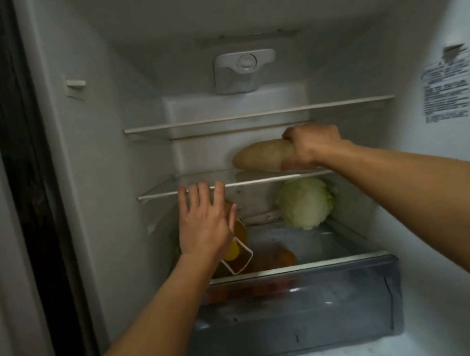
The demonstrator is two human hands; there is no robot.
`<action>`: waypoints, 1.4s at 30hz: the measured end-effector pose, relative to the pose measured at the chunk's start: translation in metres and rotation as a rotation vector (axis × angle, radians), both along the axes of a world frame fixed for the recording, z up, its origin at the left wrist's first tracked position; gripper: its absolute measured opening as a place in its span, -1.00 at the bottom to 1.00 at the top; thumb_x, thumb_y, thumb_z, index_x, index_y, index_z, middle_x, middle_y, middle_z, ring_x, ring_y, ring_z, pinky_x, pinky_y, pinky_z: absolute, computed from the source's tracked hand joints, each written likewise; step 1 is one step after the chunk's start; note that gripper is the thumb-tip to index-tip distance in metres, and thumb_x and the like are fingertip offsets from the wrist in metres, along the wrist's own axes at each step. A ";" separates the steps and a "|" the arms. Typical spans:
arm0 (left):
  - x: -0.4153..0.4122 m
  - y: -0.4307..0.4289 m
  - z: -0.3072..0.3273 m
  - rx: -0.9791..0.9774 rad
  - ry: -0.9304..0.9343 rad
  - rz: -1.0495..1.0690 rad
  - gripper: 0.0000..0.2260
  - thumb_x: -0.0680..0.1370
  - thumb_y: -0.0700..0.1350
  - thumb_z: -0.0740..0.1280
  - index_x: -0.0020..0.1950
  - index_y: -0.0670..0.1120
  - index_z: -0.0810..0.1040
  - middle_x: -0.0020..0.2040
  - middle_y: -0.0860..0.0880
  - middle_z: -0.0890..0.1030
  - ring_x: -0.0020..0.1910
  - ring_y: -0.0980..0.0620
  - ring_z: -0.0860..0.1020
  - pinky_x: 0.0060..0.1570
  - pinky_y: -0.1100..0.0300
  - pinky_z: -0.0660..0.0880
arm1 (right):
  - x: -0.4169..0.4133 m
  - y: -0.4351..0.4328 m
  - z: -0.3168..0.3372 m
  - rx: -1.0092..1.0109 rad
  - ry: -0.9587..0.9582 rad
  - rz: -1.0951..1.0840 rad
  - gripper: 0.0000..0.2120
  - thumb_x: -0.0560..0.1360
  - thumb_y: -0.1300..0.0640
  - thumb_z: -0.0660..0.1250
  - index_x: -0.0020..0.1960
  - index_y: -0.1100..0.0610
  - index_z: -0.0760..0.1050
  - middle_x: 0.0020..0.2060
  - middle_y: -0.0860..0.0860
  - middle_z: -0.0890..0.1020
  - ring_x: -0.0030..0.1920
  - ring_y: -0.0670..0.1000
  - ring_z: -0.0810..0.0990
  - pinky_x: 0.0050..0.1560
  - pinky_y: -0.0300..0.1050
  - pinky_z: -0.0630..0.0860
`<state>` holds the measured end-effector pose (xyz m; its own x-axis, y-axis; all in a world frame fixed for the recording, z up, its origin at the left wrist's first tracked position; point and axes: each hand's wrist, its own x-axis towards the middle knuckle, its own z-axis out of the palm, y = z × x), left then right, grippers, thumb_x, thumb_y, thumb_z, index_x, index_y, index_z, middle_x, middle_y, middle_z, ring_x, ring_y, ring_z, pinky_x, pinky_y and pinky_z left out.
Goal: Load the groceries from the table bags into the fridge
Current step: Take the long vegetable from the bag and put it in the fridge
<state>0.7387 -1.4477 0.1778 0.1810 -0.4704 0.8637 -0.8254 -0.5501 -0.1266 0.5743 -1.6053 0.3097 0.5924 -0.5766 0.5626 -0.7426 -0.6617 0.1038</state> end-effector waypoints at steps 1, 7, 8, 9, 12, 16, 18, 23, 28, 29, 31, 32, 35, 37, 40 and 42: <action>0.000 0.000 0.000 0.002 -0.002 -0.009 -0.54 0.58 0.14 0.18 0.37 -0.11 0.34 0.23 -0.23 0.47 0.26 -0.24 0.39 0.41 -0.20 0.16 | 0.010 -0.004 -0.002 0.014 -0.002 -0.006 -0.38 0.33 -0.30 0.39 0.29 -0.03 0.43 0.15 0.06 0.57 0.13 0.14 0.55 -0.02 -0.05 0.42; 0.003 -0.006 -0.003 -0.005 -0.002 0.011 -0.54 0.57 0.13 0.19 0.37 -0.10 0.34 0.25 -0.23 0.46 0.27 -0.25 0.38 0.41 -0.20 0.17 | 0.055 -0.021 -0.008 -0.017 -0.032 -0.047 -0.41 0.33 -0.26 0.41 0.26 -0.02 0.43 0.08 0.05 0.58 0.04 0.12 0.57 -0.12 -0.09 0.37; 0.004 -0.007 -0.003 -0.010 -0.009 0.017 -0.54 0.57 0.13 0.20 0.37 -0.11 0.34 0.24 -0.24 0.47 0.26 -0.26 0.39 0.41 -0.20 0.17 | 0.057 -0.021 -0.009 -0.039 -0.033 -0.040 -0.43 0.35 -0.26 0.39 0.25 -0.01 0.44 0.06 0.06 0.58 0.03 0.12 0.57 -0.13 -0.09 0.36; 0.004 -0.008 -0.004 -0.014 -0.014 0.020 -0.53 0.56 0.13 0.21 0.37 -0.11 0.34 0.24 -0.25 0.47 0.26 -0.26 0.39 0.41 -0.20 0.16 | 0.056 -0.021 -0.011 -0.056 -0.030 -0.029 -0.46 0.37 -0.27 0.36 0.24 0.00 0.44 0.05 0.06 0.58 0.01 0.12 0.57 -0.15 -0.09 0.35; 0.005 -0.008 -0.004 -0.014 -0.016 0.020 -0.52 0.54 0.12 0.25 0.37 -0.13 0.35 0.24 -0.27 0.46 0.26 -0.28 0.39 0.41 -0.21 0.14 | 0.045 -0.015 -0.018 -0.087 -0.034 0.000 -0.51 0.44 -0.25 0.25 0.24 0.02 0.43 0.03 0.08 0.55 -0.03 0.14 0.56 -0.19 -0.07 0.32; 0.000 -0.002 0.000 0.033 0.023 0.007 -0.50 0.51 0.03 0.28 0.39 -0.14 0.30 0.27 -0.27 0.42 0.29 -0.29 0.34 0.42 -0.23 0.11 | 0.008 0.006 -0.023 -0.141 -0.059 0.009 -0.57 0.51 -0.18 0.18 0.26 0.06 0.42 0.06 0.13 0.54 0.02 0.20 0.55 -0.17 -0.04 0.32; -0.006 0.003 0.004 0.092 0.051 0.018 -0.48 0.52 0.02 0.25 0.42 -0.13 0.24 0.32 -0.26 0.38 0.33 -0.28 0.29 0.44 -0.21 0.06 | -0.016 0.020 -0.027 -0.181 -0.079 -0.004 -0.56 0.52 -0.17 0.18 0.28 0.05 0.43 0.09 0.14 0.56 0.05 0.21 0.56 -0.14 -0.01 0.35; -0.026 0.019 0.004 0.183 0.194 -0.023 -0.36 0.55 0.03 0.25 0.52 -0.12 0.04 0.49 -0.25 0.13 0.49 -0.25 0.06 0.45 -0.14 0.06 | -0.072 0.061 -0.062 -0.220 -0.058 -0.035 -0.57 0.54 -0.18 0.17 0.28 0.05 0.43 0.12 0.12 0.56 0.08 0.20 0.56 -0.08 0.01 0.43; -0.071 0.057 -0.031 0.221 0.283 -0.114 -0.68 0.55 0.04 0.24 0.23 -0.09 0.43 0.23 -0.16 0.43 0.17 -0.15 0.42 0.06 -0.02 0.40 | -0.107 0.104 -0.110 -0.163 0.001 -0.041 -0.61 0.54 -0.14 0.17 0.25 0.05 0.46 0.11 0.10 0.57 0.07 0.18 0.58 -0.09 0.00 0.45; -0.079 0.068 -0.040 0.242 0.312 -0.133 -0.70 0.56 0.04 0.23 0.21 -0.09 0.45 0.19 -0.14 0.46 0.12 -0.14 0.46 -0.02 0.00 0.43 | -0.111 0.112 -0.119 -0.148 0.008 -0.038 -0.62 0.54 -0.14 0.17 0.23 0.05 0.46 0.10 0.10 0.57 0.06 0.18 0.58 -0.12 -0.02 0.43; -0.092 0.093 -0.056 0.268 0.362 -0.155 -0.73 0.57 0.03 0.22 0.17 -0.09 0.47 0.15 -0.13 0.51 0.07 -0.15 0.52 -0.12 0.02 0.45 | -0.116 0.129 -0.138 -0.112 0.005 -0.015 -0.65 0.54 -0.14 0.18 0.19 0.05 0.47 0.09 0.09 0.59 0.06 0.18 0.58 -0.14 -0.03 0.41; -0.097 0.107 -0.064 0.280 0.383 -0.156 -0.76 0.57 0.03 0.22 0.14 -0.08 0.48 0.12 -0.12 0.54 0.05 -0.15 0.54 -0.13 0.03 0.46 | -0.118 0.138 -0.147 -0.086 0.003 0.003 -0.65 0.54 -0.14 0.18 0.20 0.05 0.47 0.10 0.09 0.59 0.07 0.18 0.58 -0.12 -0.03 0.43; -0.112 0.152 -0.086 0.307 0.403 -0.152 -0.82 0.56 0.02 0.22 0.03 -0.05 0.49 0.04 -0.09 0.60 0.01 -0.13 0.57 -0.12 0.04 0.47 | -0.120 0.172 -0.173 0.009 0.020 0.064 -0.62 0.54 -0.14 0.18 0.25 0.03 0.45 0.14 0.07 0.59 0.11 0.17 0.57 -0.03 0.00 0.46; -0.123 0.186 -0.098 0.296 0.400 -0.160 -0.86 0.57 0.00 0.21 -0.03 -0.05 0.48 -0.01 -0.06 0.60 -0.06 -0.10 0.57 -0.19 0.09 0.43 | -0.122 0.197 -0.191 0.037 0.022 0.117 -0.62 0.54 -0.15 0.18 0.26 0.01 0.45 0.16 0.07 0.59 0.13 0.16 0.56 0.00 0.01 0.46; -0.141 0.242 -0.112 0.233 0.453 -0.144 -0.85 0.56 -0.01 0.22 -0.08 -0.07 0.49 -0.08 -0.07 0.62 -0.13 -0.12 0.57 -0.27 0.12 0.35 | -0.127 0.239 -0.224 0.100 0.030 0.220 -0.62 0.56 -0.15 0.17 0.30 -0.01 0.42 0.18 0.04 0.57 0.14 0.13 0.55 0.01 0.00 0.44; -0.153 0.282 -0.121 0.185 0.487 -0.109 -0.83 0.55 0.00 0.22 -0.07 -0.07 0.51 -0.12 -0.08 0.63 -0.15 -0.14 0.57 -0.27 0.10 0.41 | -0.129 0.269 -0.249 0.151 0.034 0.287 -0.60 0.56 -0.14 0.17 0.32 0.01 0.41 0.19 0.04 0.56 0.14 0.12 0.55 0.03 0.00 0.44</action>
